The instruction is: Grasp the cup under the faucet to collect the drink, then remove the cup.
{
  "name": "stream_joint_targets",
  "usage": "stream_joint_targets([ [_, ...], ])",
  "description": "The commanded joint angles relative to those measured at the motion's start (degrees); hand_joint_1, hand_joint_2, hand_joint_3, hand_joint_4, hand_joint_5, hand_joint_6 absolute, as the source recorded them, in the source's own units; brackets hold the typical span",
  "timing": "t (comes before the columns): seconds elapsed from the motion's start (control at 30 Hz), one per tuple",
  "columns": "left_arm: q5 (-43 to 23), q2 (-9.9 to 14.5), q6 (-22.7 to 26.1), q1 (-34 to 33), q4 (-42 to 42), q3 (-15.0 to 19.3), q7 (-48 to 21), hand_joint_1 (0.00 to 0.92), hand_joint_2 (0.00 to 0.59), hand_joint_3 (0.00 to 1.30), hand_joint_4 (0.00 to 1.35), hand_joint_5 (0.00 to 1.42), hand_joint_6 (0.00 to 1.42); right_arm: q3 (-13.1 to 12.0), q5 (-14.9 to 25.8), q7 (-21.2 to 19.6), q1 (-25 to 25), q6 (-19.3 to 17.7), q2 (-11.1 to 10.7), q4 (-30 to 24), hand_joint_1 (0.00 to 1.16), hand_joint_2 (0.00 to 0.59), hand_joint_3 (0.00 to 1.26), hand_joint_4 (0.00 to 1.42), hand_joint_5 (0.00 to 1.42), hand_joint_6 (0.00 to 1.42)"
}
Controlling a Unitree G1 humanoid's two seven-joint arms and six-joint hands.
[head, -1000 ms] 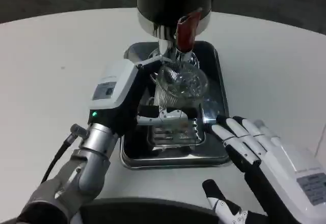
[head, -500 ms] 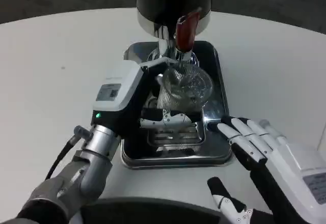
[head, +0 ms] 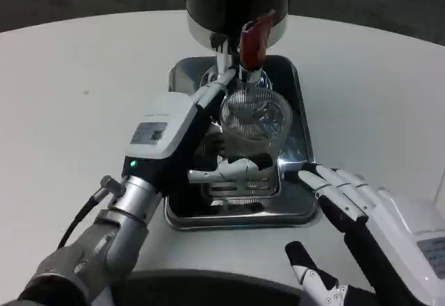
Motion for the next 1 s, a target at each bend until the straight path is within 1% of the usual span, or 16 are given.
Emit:
stream_joint_targets([
  [0.03,-1.2,1.0,-1.0,2.8,-1.8,1.0,0.3,0.109,0.035,0.03,0.04,0.4,0.3,-0.4,0.5,-0.2,1.0,-0.4,-0.1,-0.7,0.38,0.481,0.19,0.12,0.15,0.19],
  [0.07,-1.6,1.2,-1.3,3.2,-2.3,1.3,0.2,0.031,0.013,0.02,0.02,0.37,0.28,-0.4,0.5,-0.2,1.1,-0.4,-0.1,-0.7,0.38,0.481,0.19,0.12,0.15,0.2],
  [0.1,-2.4,1.6,-2.1,4.0,-3.0,1.9,-0.5,0.006,0.003,0.01,0.0,0.36,0.25,-0.4,0.4,-0.2,1.1,-0.3,-0.1,-0.7,0.38,0.481,0.19,0.12,0.15,0.2],
  [0.2,-4.8,2.6,-4.0,6.4,-5.3,3.7,-2.1,0.0,0.0,0.0,0.0,0.33,0.2,-0.4,0.4,-0.1,0.9,-0.2,0.0,-0.5,0.38,0.482,0.19,0.12,0.15,0.2],
  [0.3,-7.4,4.1,-4.7,10.6,-10.5,6.2,-3.5,0.0,0.0,0.0,0.0,0.31,0.19,-0.3,0.5,-0.1,0.8,-0.1,0.1,-0.3,0.38,0.479,0.19,0.12,0.15,0.2],
  [0.37,-9.9,5.0,-4.7,14.2,-15.0,8.6,-5.1,0.0,0.0,0.0,0.0,0.3,0.18,-0.2,0.5,0.0,0.7,0.0,0.1,0.0,0.38,0.477,0.19,0.12,0.15,0.2],
  [0.5,-15.1,5.9,-4.0,20.9,-24.8,13.4,-9.1,0.0,0.039,0.0,0.0,0.25,0.13,0.3,0.2,0.0,0.0,0.1,0.3,0.7,0.38,0.475,0.19,0.12,0.15,0.2],
  [0.57,-18.8,6.2,-3.6,23.8,-30.1,16.0,-12.4,0.0,0.061,0.0,0.0,0.15,0.06,0.6,0.1,0.0,-0.4,0.3,0.4,1.0,0.38,0.474,0.19,0.12,0.15,0.2],
  [0.6,-22.2,6.8,-3.4,25.0,-33.3,17.2,-15.8,0.0,0.067,0.0,0.0,0.09,0.01,0.7,0.0,-0.1,-0.6,0.4,0.5,1.3,0.38,0.474,0.19,0.12,0.15,0.2],
  [0.63,-25.5,7.3,-3.1,25.9,-36.4,18.1,-19.4,0.0,0.074,0.0,0.0,0.03,0.0,0.8,-0.1,-0.2,-0.8,0.5,0.5,1.5,0.38,0.474,0.19,0.12,0.15,0.2],
  [0.67,-27.8,7.6,-2.6,26.5,-38.6,18.9,-22.1,0.0,0.078,0.0,0.0,0.01,0.0,0.8,-0.2,-0.2,-1.0,0.5,0.6,1.8,0.37,0.474,0.18,0.12,0.15,0.2],
  [0.7,-30.3,8.0,-2.1,26.9,-41.1,19.6,-25.0,0.0,0.079,0.0,0.0,0.0,0.0,0.9,-0.4,-0.2,-1.2,0.6,0.6,2.0,0.37,0.474,0.18,0.12,0.15,0.2],
  [0.73,-32.8,9.0,-1.7,26.9,-44.3,20.3,-28.3,0.0,0.081,0.0,0.0,0.0,0.0,1.0,-0.5,-0.2,-1.3,0.6,0.5,2.2,0.37,0.474,0.18,0.12,0.15,0.2],
  [0.83,-38.3,11.0,-0.2,26.4,-51.4,22.2,-35.8,0.0,0.099,0.0,0.0,0.0,0.0,1.7,-1.2,-0.5,-2.0,0.4,0.4,3.3,0.37,0.473,0.17,0.12,0.13,0.2],
  [0.9,-41.2,11.6,0.9,25.6,-54.5,23.4,-39.5,0.0,0.119,0.0,0.0,0.0,0.0,2.3,-2.0,-0.5,-2.5,0.5,0.4,4.1,0.37,0.473,0.17,0.12,0.13,0.2],
  [1.0,-45.8,11.6,2.7,23.5,-57.5,24.9,-44.4,0.0,0.155,0.0,0.0,0.0,0.0,2.8,-3.0,-0.9,-2.7,0.8,0.6,4.9,0.37,0.473,0.16,0.11,0.13,0.2],
])
